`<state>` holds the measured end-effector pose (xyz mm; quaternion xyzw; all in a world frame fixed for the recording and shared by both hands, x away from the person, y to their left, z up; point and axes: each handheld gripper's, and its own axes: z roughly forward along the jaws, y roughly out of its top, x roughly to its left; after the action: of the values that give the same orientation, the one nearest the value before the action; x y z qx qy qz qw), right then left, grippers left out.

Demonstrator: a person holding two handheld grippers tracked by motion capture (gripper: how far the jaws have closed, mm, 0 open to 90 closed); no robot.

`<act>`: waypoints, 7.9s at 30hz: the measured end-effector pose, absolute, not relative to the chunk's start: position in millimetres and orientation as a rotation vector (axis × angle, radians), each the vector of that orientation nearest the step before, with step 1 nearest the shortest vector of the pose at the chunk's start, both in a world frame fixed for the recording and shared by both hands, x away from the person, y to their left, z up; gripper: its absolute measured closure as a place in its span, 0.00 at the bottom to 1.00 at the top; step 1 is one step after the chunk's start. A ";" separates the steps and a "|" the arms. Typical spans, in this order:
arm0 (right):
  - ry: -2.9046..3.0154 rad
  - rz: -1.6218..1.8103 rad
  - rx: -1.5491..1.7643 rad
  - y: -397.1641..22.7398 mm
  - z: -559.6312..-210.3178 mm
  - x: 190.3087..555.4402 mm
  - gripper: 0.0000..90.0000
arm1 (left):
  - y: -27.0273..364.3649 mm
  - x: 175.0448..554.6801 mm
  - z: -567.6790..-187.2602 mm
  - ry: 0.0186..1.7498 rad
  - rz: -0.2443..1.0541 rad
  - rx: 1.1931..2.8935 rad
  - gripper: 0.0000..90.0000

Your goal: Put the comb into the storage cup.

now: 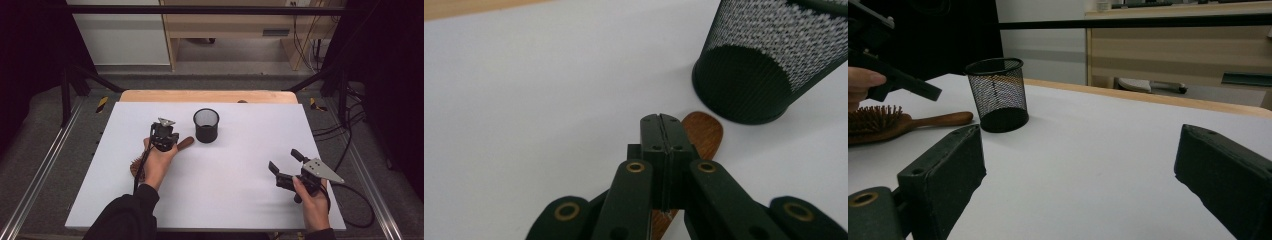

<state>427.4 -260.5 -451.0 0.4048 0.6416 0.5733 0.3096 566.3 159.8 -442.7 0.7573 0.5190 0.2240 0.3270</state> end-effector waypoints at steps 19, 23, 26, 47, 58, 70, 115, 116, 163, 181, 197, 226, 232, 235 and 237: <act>1.701 1.510 1.068 -260.7 -451.2 427.4 0.07 | 144.5 566.8 -456.8 1.363 0.536 2.141 1.00; 1.707 1.509 1.066 -259.6 -451.5 427.4 0.07 | 140.4 557.2 -455.8 1.326 0.523 2.152 1.00; 1.711 1.507 1.064 -259.0 -451.5 427.3 0.07 | 137.7 549.3 -455.2 1.300 0.511 2.162 1.00; 1.715 1.497 1.060 -257.5 -451.3 425.7 0.07 | 150.9 497.2 -458.4 1.208 0.437 2.149 1.00; 1.719 1.492 1.058 -257.2 -451.2 425.6 0.07 | 169.8 462.8 -467.1 1.171 0.406 2.195 1.00; 1.724 1.487 1.055 -256.3 -451.3 425.4 0.07 | 202.9 447.7 -466.5 1.200 0.422 2.161 1.00; 1.732 1.485 1.051 -255.3 -452.0 426.1 0.07 | 263.3 442.7 -466.8 1.285 0.462 2.163 1.00; 1.732 1.485 1.051 -255.3 -452.0 426.1 0.07 | 263.9 443.0 -466.8 1.284 0.464 2.164 1.00; 1.748 1.486 1.050 -254.3 -452.5 426.4 0.07 | 271.7 482.7 -450.7 1.179 0.496 2.208 0.06; 1.755 1.486 1.049 -253.7 -452.8 426.5 0.07 | 265.2 487.5 -456.3 1.150 0.429 2.279 0.49; 1.757 1.483 1.047 -253.6 -453.0 426.8 0.07 | 264.9 488.4 -460.4 1.139 0.391 2.319 0.64; 1.763 1.482 1.048 -253.3 -453.3 426.9 0.07 | 259.1 488.1 -458.6 1.146 0.368 2.363 0.80; 1.758 1.485 1.052 -253.8 -453.2 426.9 0.07 | 261.5 486.1 -459.3 1.139 0.374 2.339 0.81; 1.759 1.485 1.051 -253.7 -453.2 426.8 0.07 | 261.1 485.3 -458.0 1.128 0.370 2.351 0.81; 1.758 1.485 1.052 -253.8 -453.3 426.9 0.07 | 261.9 485.2 -457.1 1.124 0.350 2.359 0.81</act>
<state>426.9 -253.8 -453.3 0.3966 0.6627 0.5596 0.3007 485.2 261.9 -457.1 0.8664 0.4127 0.1287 0.2501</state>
